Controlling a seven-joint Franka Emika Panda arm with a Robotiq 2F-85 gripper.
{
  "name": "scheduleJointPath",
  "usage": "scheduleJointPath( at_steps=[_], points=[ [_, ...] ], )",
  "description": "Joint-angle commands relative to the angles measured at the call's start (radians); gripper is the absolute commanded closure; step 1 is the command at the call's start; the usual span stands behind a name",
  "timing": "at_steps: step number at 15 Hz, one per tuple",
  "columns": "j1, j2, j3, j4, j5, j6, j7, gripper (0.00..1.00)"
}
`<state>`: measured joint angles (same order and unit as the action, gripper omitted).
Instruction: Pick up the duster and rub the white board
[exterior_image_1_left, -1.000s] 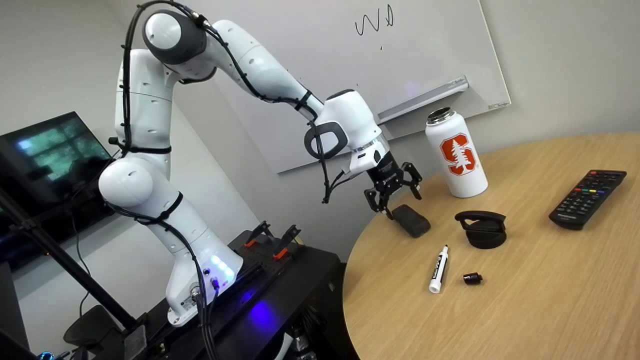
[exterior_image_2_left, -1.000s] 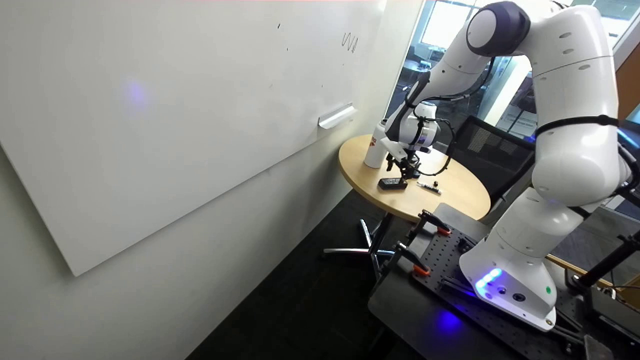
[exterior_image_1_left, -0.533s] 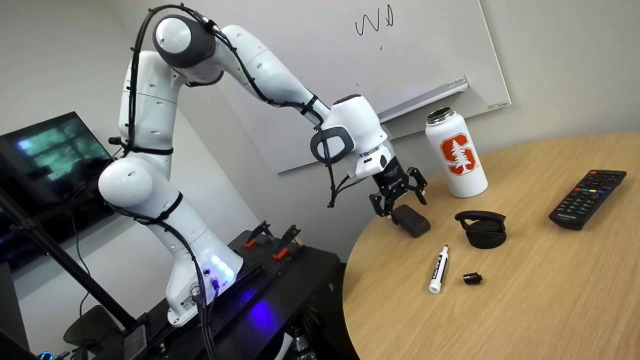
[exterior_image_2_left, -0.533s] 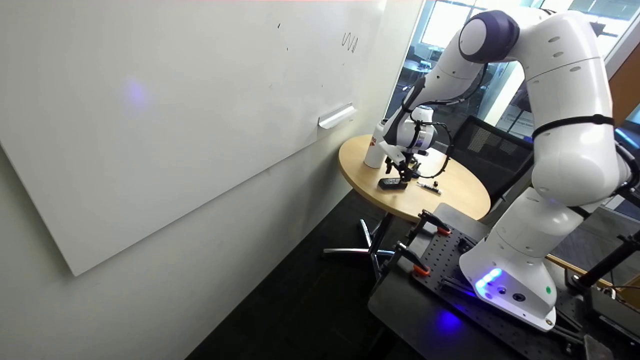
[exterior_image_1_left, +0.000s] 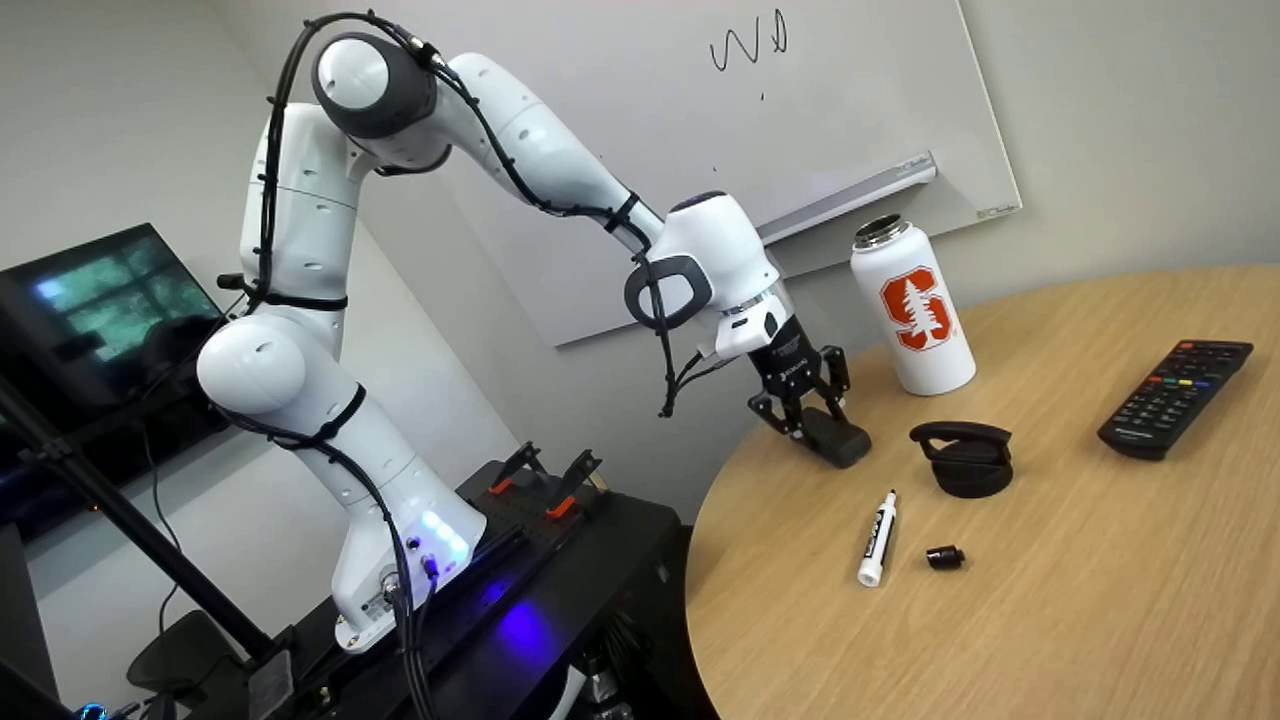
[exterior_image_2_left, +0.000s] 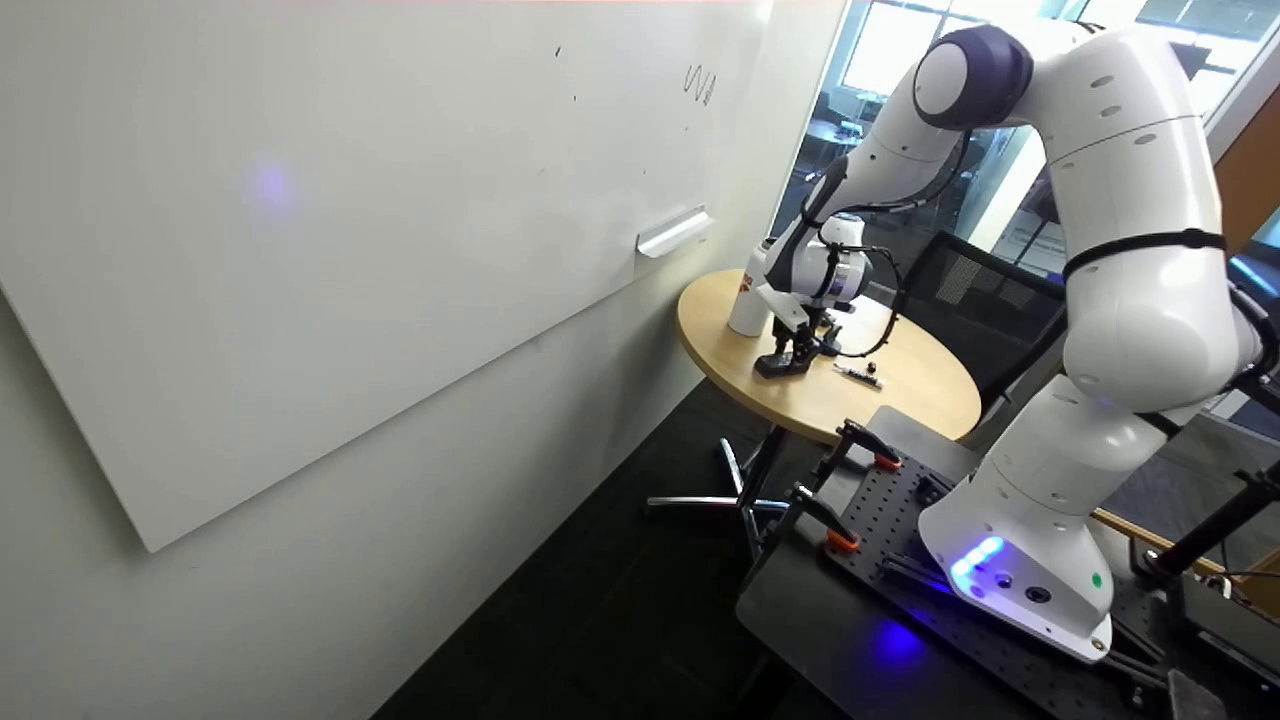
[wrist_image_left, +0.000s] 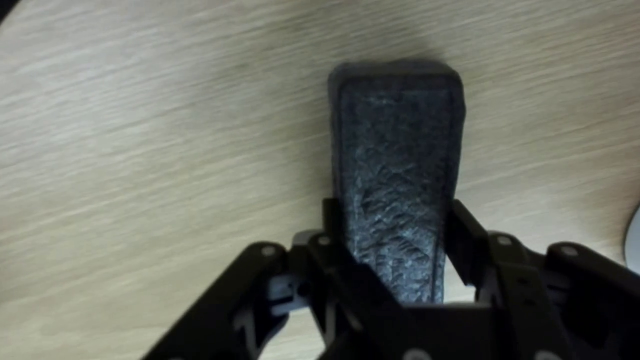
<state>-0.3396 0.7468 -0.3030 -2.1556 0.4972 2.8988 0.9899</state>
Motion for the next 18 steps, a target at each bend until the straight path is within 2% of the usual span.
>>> scheduleJointPath(
  at_steps=[1,7,13,18],
  points=[
    [-0.004,-0.006,0.011,-0.004,0.020,0.027,0.005,0.73],
    [-0.011,-0.187,0.035,-0.175,0.016,0.136,-0.078,0.73],
    [0.005,-0.427,0.032,-0.364,-0.002,0.149,-0.231,0.73],
    [-0.010,-0.626,0.086,-0.491,0.002,0.232,-0.362,0.73]
  ],
)
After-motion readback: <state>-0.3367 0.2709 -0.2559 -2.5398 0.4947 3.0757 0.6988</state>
